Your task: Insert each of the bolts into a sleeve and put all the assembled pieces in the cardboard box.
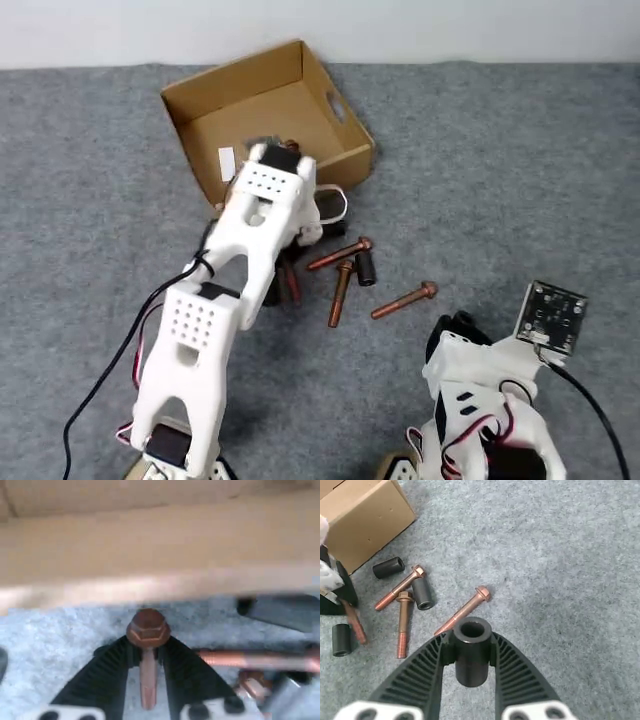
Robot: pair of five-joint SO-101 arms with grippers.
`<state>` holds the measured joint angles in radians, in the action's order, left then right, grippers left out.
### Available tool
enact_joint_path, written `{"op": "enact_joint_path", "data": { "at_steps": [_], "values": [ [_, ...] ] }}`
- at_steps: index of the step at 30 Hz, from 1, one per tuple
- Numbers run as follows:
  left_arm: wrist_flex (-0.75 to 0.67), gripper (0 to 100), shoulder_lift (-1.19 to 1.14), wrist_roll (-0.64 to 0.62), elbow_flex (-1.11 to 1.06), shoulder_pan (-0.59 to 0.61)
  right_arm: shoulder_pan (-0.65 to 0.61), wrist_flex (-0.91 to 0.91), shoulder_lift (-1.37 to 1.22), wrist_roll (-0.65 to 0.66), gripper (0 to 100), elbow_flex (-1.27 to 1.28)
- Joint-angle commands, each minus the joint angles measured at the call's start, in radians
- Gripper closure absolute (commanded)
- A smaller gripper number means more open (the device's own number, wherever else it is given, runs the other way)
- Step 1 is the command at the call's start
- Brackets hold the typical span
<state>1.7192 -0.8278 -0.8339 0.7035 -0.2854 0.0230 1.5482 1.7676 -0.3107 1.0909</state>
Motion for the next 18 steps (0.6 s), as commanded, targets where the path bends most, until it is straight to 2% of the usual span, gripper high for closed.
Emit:
{"op": "enact_joint_path", "data": {
  "at_steps": [1, 6, 10, 18],
  "values": [
    [0.035, 100, 0.255, 0.060, -0.030, -0.031, 0.008, -0.027, 0.012, 0.006, 99.1, -0.003],
    [0.034, 100, 0.523, 0.117, -0.209, -0.055, -0.007, -0.027, 0.012, 0.011, 99.1, -0.003],
    [0.029, 100, 0.752, 0.166, -0.366, -0.061, -0.117, -0.027, 0.012, 0.009, 99.1, -0.003],
    [-0.133, 100, 1.229, 0.296, -0.759, -0.057, -0.182, -0.027, 0.012, 0.021, 99.1, -0.006]
  ]
}}
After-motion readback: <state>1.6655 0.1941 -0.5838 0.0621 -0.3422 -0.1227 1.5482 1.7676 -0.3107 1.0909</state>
